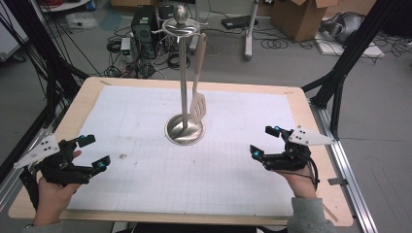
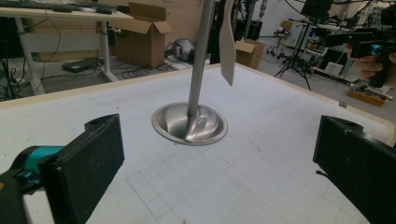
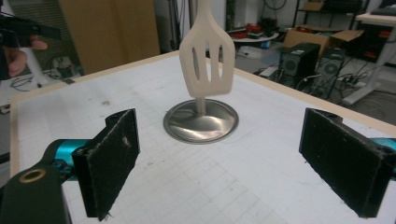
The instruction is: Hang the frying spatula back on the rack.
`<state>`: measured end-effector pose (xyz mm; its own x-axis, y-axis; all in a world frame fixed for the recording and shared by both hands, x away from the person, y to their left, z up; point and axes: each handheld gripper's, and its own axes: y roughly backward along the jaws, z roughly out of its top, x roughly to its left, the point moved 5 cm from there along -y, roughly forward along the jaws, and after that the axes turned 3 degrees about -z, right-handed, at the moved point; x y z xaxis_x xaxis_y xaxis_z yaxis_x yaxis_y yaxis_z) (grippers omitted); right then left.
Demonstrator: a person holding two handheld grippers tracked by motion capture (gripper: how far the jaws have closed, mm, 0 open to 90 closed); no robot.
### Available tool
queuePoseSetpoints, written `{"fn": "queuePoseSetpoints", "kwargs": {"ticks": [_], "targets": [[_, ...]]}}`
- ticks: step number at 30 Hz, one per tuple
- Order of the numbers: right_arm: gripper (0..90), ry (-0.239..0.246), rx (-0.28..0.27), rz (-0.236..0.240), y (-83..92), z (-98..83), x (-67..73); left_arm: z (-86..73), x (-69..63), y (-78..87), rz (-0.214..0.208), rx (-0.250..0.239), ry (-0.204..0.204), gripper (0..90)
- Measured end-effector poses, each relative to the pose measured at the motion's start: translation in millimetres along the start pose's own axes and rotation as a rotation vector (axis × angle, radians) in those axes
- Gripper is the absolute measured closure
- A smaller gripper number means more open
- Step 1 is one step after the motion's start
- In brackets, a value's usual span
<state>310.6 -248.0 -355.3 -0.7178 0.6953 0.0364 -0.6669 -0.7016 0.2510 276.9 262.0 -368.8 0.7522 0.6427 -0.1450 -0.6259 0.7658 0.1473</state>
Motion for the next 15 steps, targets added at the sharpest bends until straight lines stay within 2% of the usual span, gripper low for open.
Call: {"fn": "queuePoseSetpoints", "kwargs": {"ticks": [3,5,15], "targets": [[11.5,-0.005,-0.015,-0.031,7.2,-5.1,-1.9,-0.2,0.1,-1.0,0.0,0.002,0.002,2.4],[11.7,0.008,-0.03,-0.08,13.3,-8.8,-2.8,0.1,-0.4,-1.5,-0.003,0.0,0.001,2.4],[12.0,-0.009,-0.05,-0.128,34.5,-23.4,-7.1,-0.8,0.8,-4.6,0.0,0.012,0.006,2.4]]}}
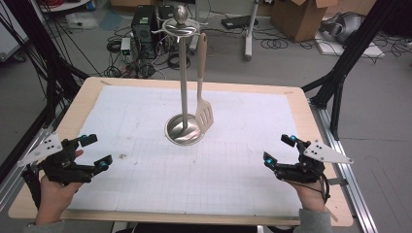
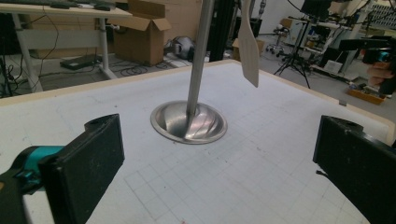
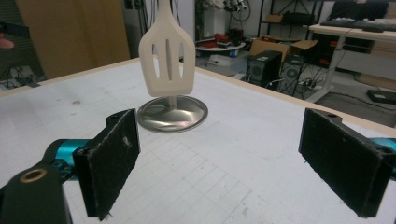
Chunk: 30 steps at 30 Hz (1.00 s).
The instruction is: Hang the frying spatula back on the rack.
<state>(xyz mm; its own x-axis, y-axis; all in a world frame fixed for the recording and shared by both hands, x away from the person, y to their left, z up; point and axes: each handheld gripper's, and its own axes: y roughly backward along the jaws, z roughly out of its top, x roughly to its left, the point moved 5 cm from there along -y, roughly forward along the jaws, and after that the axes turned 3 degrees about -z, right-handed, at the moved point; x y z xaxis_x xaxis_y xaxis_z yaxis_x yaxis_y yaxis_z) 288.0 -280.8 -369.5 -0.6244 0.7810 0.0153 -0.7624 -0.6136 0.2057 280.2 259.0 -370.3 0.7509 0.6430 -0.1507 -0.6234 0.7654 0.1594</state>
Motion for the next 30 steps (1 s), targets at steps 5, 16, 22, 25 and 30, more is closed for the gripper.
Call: {"fn": "queuePoseSetpoints", "kwargs": {"ticks": [5,16,22,25,30], "targets": [[13.6,-0.019,-0.011,-0.005,7.1,-3.9,-1.4,-0.6,2.2,-1.2,0.001,0.002,0.004,2.4],[11.3,-0.066,0.007,-0.005,17.6,-14.1,-8.7,-2.8,3.9,-4.5,0.0,0.013,0.01,2.4],[11.3,-0.077,-0.006,-0.013,23.3,-18.7,-13.8,-3.4,5.2,-4.8,0.0,0.015,0.012,2.4],[11.3,-0.083,-0.009,-0.024,27.9,-21.8,-17.0,-3.7,5.5,-5.2,0.002,0.016,0.011,2.4],[11.2,-0.12,-0.019,-0.021,35.5,-26.4,-22.1,-3.6,5.4,-5.7,0.0,0.014,0.012,2.4]]}}
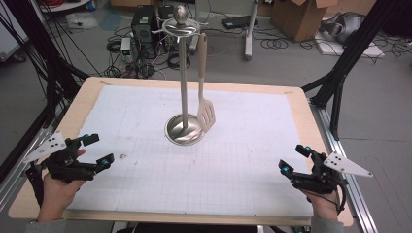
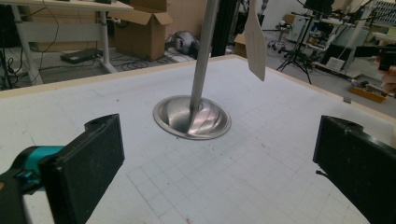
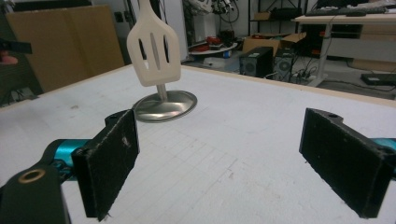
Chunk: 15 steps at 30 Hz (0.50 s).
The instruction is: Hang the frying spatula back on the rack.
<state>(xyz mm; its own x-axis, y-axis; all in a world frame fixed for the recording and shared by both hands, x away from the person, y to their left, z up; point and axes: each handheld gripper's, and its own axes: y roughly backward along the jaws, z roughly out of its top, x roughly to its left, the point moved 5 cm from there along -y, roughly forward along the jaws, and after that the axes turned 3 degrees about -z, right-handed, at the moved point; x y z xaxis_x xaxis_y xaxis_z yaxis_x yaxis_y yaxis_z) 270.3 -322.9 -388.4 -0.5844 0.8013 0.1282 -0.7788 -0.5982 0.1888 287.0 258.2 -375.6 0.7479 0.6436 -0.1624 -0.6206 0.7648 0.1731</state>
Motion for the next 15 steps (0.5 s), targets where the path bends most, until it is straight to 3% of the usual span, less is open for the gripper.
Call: {"fn": "queuePoseSetpoints", "kwargs": {"ticks": [3,10,15], "targets": [[10.8,-0.017,-0.012,0.011,4.2,-2.2,-2.9,0.4,-0.1,0.0,0.002,-0.003,-0.003,2.4],[10.8,0.003,0.001,-0.01,3.2,-11.1,-6.7,-1.3,1.0,-1.6,0.02,-0.008,-0.018,2.3],[10.8,0.028,-0.004,-0.007,1.1,-5.9,-2.1,-2.5,0.2,-4.6,0.022,-0.005,-0.022,1.7]]}}
